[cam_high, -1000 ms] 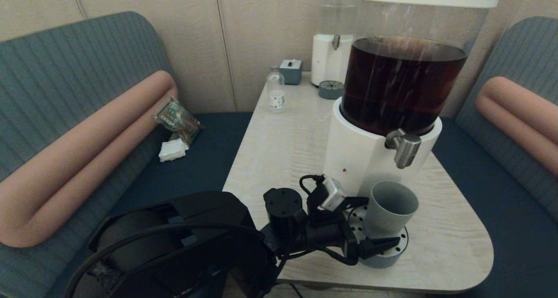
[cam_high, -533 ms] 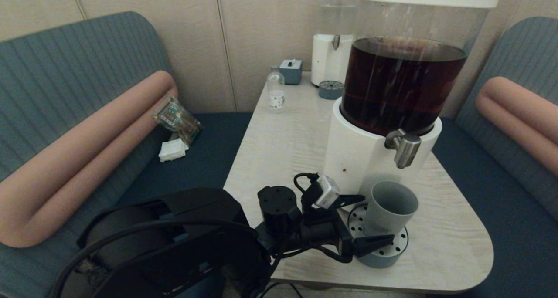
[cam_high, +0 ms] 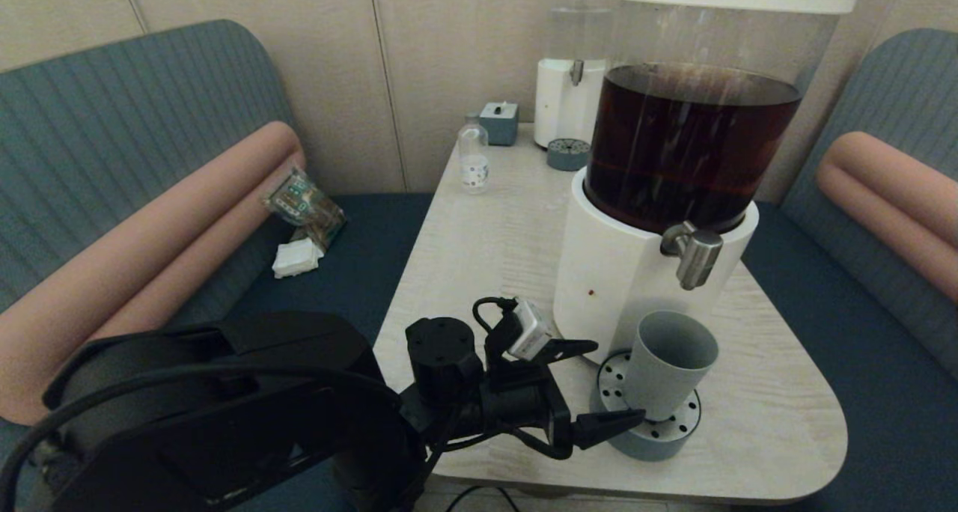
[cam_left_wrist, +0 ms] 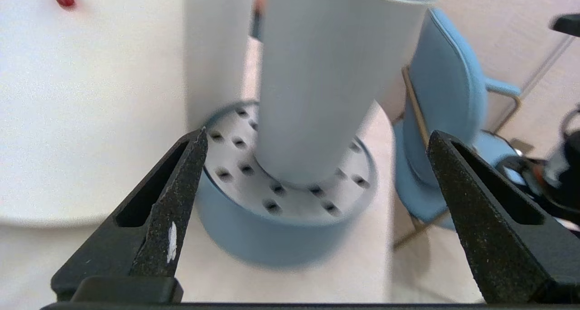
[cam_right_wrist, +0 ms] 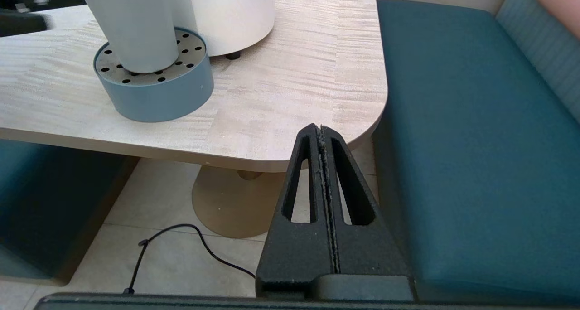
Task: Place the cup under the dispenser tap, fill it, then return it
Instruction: Place it under the water dispenser, then turn on the faucet
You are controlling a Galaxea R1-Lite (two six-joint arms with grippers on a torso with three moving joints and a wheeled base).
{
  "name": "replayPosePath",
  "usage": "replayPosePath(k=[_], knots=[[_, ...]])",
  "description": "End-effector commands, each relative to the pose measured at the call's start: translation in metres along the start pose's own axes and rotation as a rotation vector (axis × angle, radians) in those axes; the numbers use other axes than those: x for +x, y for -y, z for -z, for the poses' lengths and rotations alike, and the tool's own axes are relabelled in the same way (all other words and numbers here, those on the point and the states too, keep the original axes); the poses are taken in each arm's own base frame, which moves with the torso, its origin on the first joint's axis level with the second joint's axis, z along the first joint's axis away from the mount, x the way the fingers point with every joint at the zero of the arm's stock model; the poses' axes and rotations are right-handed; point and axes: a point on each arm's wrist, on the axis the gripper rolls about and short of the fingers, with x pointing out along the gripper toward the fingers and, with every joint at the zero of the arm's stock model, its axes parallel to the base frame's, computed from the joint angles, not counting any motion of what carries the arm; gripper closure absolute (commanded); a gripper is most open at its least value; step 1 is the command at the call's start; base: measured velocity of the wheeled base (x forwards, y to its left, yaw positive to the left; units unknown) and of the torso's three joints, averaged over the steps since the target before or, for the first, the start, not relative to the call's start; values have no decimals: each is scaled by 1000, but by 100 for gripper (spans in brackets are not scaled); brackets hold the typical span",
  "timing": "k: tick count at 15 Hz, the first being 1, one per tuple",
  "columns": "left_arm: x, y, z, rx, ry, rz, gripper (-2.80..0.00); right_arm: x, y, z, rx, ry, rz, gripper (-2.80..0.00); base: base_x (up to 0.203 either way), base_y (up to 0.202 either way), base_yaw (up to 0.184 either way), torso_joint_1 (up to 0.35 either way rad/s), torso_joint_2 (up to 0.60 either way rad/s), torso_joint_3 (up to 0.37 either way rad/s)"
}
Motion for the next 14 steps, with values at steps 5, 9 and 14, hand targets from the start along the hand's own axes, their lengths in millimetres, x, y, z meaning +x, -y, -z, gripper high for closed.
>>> replayPosePath(k=[5, 9, 14], knots=[[-92, 14, -55, 6, 4, -146, 0, 0, 0, 0, 0, -1, -1, 0, 0, 0, 0, 0, 0, 0], [-160, 17, -99, 79, 85, -329, 0, 0, 0, 0, 0, 1, -1, 0, 0, 0, 0, 0, 0, 0], [-217, 43, -144, 122, 269, -643, 0, 0, 0, 0, 0, 1, -1, 0, 0, 0, 0, 0, 0, 0]])
